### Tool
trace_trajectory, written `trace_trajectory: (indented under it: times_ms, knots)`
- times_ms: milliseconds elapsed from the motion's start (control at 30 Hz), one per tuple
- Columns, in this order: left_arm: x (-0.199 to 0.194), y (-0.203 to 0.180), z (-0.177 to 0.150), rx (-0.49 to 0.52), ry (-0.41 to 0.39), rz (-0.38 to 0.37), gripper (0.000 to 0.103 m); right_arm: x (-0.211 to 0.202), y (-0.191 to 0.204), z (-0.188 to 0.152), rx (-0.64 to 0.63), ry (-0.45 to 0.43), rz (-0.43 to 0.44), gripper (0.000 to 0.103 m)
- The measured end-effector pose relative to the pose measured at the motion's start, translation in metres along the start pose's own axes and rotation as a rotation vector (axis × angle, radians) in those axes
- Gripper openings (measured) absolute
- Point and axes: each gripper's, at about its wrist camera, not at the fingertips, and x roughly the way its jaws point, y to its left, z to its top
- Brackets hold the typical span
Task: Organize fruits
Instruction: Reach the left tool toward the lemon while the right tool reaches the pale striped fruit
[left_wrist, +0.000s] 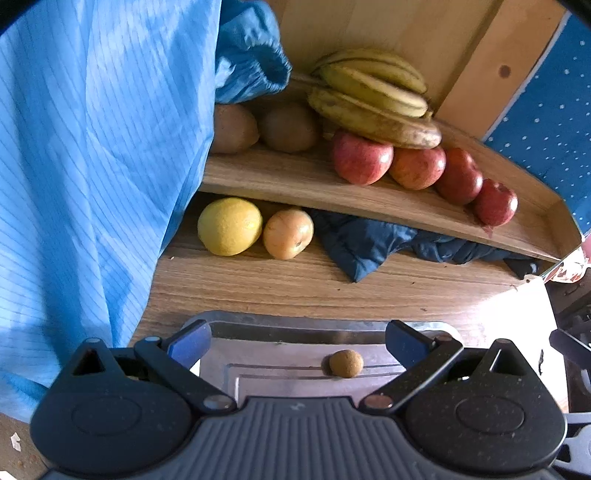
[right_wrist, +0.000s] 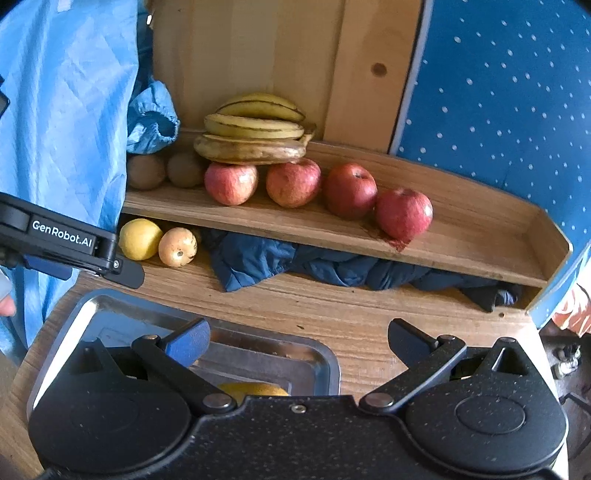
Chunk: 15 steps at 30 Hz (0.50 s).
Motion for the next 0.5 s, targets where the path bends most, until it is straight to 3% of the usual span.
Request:
trace_trajectory:
  times_ms: [267, 500]
  knots:
    - [0.016, 0.019, 0.008, -0.023, 0.046, 0.064, 0.102, 0.017, -0.010, -0.006, 0.068, 0.022, 0.019, 0.102]
    - [0.029, 0.029, 0.020, -0.026, 0.068, 0.102, 0.102, 0.040, 0.004, -0.001, 0.033, 0.057, 0.082, 0.102]
